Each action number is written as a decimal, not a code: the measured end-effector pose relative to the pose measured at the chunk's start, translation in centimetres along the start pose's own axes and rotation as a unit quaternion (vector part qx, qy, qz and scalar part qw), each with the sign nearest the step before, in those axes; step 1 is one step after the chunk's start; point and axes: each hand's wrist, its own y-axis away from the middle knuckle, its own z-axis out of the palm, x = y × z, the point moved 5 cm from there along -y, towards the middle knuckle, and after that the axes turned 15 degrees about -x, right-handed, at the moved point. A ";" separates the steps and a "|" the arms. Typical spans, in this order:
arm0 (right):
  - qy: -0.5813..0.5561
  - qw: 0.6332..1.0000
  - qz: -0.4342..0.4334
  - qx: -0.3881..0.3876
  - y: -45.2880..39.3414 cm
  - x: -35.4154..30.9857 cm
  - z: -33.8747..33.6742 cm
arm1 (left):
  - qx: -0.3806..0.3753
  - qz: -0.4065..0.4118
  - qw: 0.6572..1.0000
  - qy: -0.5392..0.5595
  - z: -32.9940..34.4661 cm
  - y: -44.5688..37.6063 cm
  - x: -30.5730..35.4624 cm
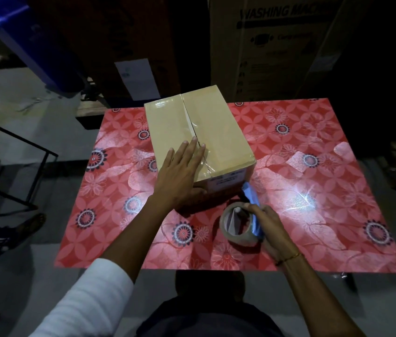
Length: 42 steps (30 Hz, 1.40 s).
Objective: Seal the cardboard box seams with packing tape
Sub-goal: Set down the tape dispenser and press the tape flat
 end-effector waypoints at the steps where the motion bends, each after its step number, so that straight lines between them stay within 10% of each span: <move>1: -0.006 1.000 -0.006 -0.001 -0.2 -0.4 -0.6 | -0.002 0.000 1.000 0.000 -0.1 -0.3 -0.2; 11: 0.099 0.988 -0.072 0.093 -2.7 -1.6 -4.0 | -0.004 -0.104 0.994 0.027 -0.5 -1.3 -3.0; 22: 0.379 0.891 -0.120 0.220 -2.5 -5.9 -3.2 | 0.019 -0.082 0.991 0.108 -0.4 -0.6 -3.4; 29: 0.662 0.647 -0.364 0.101 -2.2 -14.6 6.0 | 0.033 -0.099 0.990 0.097 -0.8 -0.4 -3.0; 42: 0.743 0.538 -0.398 0.022 -5.8 -15.8 8.9 | 0.039 -0.110 0.992 0.043 -0.3 -0.6 -3.3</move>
